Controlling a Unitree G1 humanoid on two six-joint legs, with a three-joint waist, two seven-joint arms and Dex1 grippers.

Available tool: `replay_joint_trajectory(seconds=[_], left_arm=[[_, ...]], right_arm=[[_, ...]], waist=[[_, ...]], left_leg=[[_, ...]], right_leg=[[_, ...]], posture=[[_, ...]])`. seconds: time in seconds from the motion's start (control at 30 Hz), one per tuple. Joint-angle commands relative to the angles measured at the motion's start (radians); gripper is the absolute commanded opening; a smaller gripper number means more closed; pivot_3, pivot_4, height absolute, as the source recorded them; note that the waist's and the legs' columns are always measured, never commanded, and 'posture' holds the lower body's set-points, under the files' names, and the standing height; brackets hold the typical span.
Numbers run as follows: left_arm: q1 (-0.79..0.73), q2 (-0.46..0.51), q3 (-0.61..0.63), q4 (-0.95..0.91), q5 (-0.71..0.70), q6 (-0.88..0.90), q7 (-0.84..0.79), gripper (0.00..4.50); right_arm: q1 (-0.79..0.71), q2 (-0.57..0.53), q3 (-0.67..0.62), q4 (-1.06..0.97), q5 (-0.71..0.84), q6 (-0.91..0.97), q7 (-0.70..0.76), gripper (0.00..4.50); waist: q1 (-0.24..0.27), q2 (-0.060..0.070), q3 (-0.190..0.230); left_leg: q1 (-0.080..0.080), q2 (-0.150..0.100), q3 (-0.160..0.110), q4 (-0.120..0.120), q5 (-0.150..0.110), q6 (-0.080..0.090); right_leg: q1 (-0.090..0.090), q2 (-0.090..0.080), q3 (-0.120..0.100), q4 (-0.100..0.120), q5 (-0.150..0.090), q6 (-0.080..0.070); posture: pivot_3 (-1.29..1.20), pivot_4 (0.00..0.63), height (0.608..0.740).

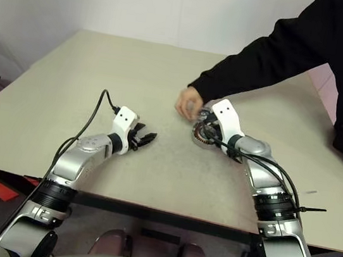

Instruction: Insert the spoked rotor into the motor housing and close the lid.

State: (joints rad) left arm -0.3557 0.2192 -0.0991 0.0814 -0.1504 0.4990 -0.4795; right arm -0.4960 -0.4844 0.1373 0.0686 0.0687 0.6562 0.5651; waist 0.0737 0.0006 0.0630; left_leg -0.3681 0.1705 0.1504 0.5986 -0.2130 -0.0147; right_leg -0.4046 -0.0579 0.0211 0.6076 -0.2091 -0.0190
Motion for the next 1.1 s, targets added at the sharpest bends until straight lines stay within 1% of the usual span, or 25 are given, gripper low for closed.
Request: replay_joint_trajectory(seconds=[0.03,0.2,0.43,0.57,0.67,0.87,1.1], left_arm=[[-0.011,0.006,-0.002,-0.021,0.003,-0.023,-0.005,3.11],[-0.012,0.010,-0.005,-0.019,0.002,-0.026,-0.011,3.11],[-0.027,0.031,-0.015,-0.011,0.009,-0.055,-0.036,3.11],[-0.045,0.037,-0.026,-0.010,-0.005,-0.068,-0.086,3.11],[-0.064,0.042,-0.058,-0.003,-0.009,-0.083,-0.151,3.11],[-0.131,0.028,-0.120,0.094,0.038,-0.143,-0.186,3.11],[-0.179,-0.021,-0.123,0.208,0.065,-0.181,-0.147,3.11]], right_arm=[[-0.017,-0.032,-0.043,-0.059,0.001,0.001,-0.002,1.70],[-0.001,-0.058,-0.065,-0.091,0.009,0.014,0.002,1.70],[0.050,-0.068,-0.085,-0.191,0.031,0.051,0.005,1.70],[0.084,-0.071,-0.091,-0.235,0.041,0.065,0.010,1.70],[0.093,-0.080,-0.101,-0.246,0.047,0.074,0.008,1.70],[0.099,-0.091,-0.114,-0.252,0.047,0.080,0.001,1.70],[0.112,-0.097,-0.129,-0.255,0.046,0.087,-0.010,1.70]], waist=[[0.000,0.000,0.000],[0.003,0.000,0.000],[0.004,0.000,0.000],[0.007,0.000,0.000],[0.009,0.000,0.000],[0.012,0.000,0.000],[0.017,0.000,0.000]], left_leg=[[0.000,0.000,0.000,0.000,0.000,0.000],[0.000,0.000,0.000,0.000,0.000,0.000],[0.000,0.000,0.000,0.000,0.000,0.000],[0.001,0.000,0.000,0.000,0.000,0.000],[0.001,0.000,0.000,0.000,0.000,0.000],[0.002,0.000,0.000,0.000,0.001,0.000],[0.002,0.000,0.000,0.000,0.001,0.000]], right_leg=[[0.000,0.000,0.000,0.000,0.000,0.000],[0.000,0.000,0.000,0.000,0.000,0.000],[0.000,0.000,0.000,0.000,0.000,0.000],[0.001,0.000,0.000,0.000,0.000,0.000],[0.001,0.000,0.000,0.000,0.000,0.000],[0.001,0.000,0.000,0.001,0.000,0.000],[0.001,0.000,0.000,0.001,0.000,0.000]], posture=[[0.00,0.000,0.740],[0.00,0.000,0.740],[0.00,0.000,0.740],[0.00,0.000,0.740],[0.00,0.000,0.740],[0.00,0.000,0.740],[0.00,0.000,0.740]])
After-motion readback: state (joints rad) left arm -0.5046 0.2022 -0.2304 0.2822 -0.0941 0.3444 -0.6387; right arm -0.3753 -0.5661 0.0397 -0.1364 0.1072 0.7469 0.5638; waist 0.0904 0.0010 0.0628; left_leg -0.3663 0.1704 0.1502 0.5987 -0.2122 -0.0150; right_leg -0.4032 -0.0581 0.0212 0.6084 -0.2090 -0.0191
